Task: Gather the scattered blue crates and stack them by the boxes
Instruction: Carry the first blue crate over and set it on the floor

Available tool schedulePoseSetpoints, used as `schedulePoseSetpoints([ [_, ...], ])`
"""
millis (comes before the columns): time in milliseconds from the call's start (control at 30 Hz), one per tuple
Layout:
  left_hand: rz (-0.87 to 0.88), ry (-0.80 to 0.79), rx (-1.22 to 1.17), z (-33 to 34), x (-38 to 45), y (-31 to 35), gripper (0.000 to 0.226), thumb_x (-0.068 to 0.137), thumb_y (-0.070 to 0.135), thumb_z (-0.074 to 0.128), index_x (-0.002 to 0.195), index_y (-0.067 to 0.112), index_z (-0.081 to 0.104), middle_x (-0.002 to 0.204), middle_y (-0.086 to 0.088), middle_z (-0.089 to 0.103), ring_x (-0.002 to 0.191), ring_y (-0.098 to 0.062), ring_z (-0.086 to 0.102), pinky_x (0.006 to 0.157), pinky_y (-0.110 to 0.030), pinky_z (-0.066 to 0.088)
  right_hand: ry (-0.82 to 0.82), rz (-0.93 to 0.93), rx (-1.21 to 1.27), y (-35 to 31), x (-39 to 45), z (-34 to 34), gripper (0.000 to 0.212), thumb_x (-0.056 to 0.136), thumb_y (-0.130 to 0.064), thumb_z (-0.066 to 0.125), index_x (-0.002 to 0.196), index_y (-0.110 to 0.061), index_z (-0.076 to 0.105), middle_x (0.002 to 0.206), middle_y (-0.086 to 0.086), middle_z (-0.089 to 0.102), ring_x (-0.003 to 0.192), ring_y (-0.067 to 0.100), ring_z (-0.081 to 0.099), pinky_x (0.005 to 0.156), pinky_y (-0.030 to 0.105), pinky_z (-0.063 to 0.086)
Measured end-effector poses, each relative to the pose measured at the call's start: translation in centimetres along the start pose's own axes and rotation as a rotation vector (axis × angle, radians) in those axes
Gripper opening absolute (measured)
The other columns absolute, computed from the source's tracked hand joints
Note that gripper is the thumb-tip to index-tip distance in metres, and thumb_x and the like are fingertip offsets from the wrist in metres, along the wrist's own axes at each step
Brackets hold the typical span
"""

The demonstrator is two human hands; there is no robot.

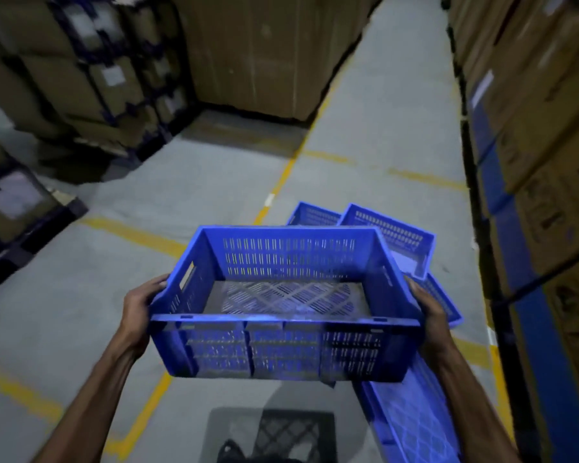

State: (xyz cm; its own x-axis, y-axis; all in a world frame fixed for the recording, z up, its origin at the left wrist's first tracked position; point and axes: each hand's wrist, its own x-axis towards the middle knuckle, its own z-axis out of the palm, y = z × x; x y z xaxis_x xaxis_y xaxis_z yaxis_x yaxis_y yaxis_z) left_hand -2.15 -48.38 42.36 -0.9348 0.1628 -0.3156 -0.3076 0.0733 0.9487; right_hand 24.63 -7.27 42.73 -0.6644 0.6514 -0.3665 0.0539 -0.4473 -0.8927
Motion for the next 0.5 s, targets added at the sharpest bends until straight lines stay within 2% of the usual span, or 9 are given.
schedulePoseSetpoints([
  [67,-0.007,0.022,-0.048,-2.7,-0.6,0.7,0.04,0.094,0.013,0.048,0.127,0.007,0.07,0.116,-0.014,0.073,0.087,-0.025,0.072,0.064,-0.026,0.058,-0.109,0.012,-0.021,-0.8,-0.6,3.6,0.035,0.101,-0.033,0.051,0.103,-0.015,0.081,0.106,0.015,0.077,0.09,0.028,0.075,0.083,0.041,0.062],
  [167,0.007,0.06,-0.12,-6.6,-1.2,2.1,0.042,0.09,0.013,0.05,0.127,0.012,0.071,0.122,-0.013,0.073,0.099,-0.03,0.07,0.084,-0.039,0.055,-0.16,-0.054,-0.06,-1.5,-0.8,8.4,0.039,0.1,-0.036,0.052,0.117,-0.009,0.074,0.111,0.017,0.076,0.091,0.032,0.075,0.079,0.042,0.062],
  [233,0.016,0.106,-0.16,-9.1,-1.4,3.1,0.041,0.089,0.013,0.051,0.124,0.016,0.073,0.118,-0.012,0.074,0.097,-0.031,0.071,0.088,-0.042,0.053,-0.205,-0.085,-0.073,-1.5,-0.5,11.3,0.036,0.103,-0.03,0.049,0.117,-0.005,0.07,0.104,0.016,0.077,0.084,0.03,0.075,0.072,0.038,0.062],
  [267,0.017,0.131,-0.175,-10.3,-1.6,3.6,0.039,0.09,0.012,0.052,0.121,0.018,0.074,0.114,-0.01,0.075,0.092,-0.029,0.072,0.087,-0.043,0.053,-0.213,-0.092,-0.097,-1.4,-0.4,12.8,0.036,0.102,-0.03,0.05,0.118,-0.004,0.07,0.108,0.017,0.076,0.087,0.032,0.075,0.076,0.041,0.062],
  [333,0.035,0.173,-0.2,-12.7,-1.9,4.7,0.035,0.091,0.012,0.052,0.117,0.021,0.075,0.107,-0.007,0.077,0.084,-0.024,0.074,0.085,-0.042,0.054,-0.233,-0.083,-0.131,-1.2,0.2,15.7,0.045,0.098,-0.036,0.057,0.126,-0.003,0.068,0.122,0.023,0.071,0.103,0.04,0.07,0.095,0.052,0.056],
  [400,0.056,0.214,-0.224,-15.2,-1.9,5.4,0.034,0.092,0.013,0.052,0.117,0.022,0.074,0.101,-0.003,0.078,0.079,-0.022,0.075,0.082,-0.041,0.055,-0.248,-0.095,-0.131,-0.8,1.4,18.4,0.057,0.088,-0.049,0.068,0.131,-0.012,0.069,0.13,0.017,0.069,0.12,0.039,0.064,0.109,0.056,0.046],
  [500,0.074,0.285,-0.235,-19.0,-1.6,6.2,0.036,0.091,0.012,0.052,0.119,0.022,0.073,0.096,-0.001,0.078,0.076,-0.022,0.074,0.076,-0.039,0.054,-0.355,-0.098,-0.173,1.3,5.2,21.7,0.065,0.079,-0.062,0.074,0.135,-0.03,0.066,0.141,0.002,0.063,0.136,0.032,0.054,0.115,0.057,0.038],
])
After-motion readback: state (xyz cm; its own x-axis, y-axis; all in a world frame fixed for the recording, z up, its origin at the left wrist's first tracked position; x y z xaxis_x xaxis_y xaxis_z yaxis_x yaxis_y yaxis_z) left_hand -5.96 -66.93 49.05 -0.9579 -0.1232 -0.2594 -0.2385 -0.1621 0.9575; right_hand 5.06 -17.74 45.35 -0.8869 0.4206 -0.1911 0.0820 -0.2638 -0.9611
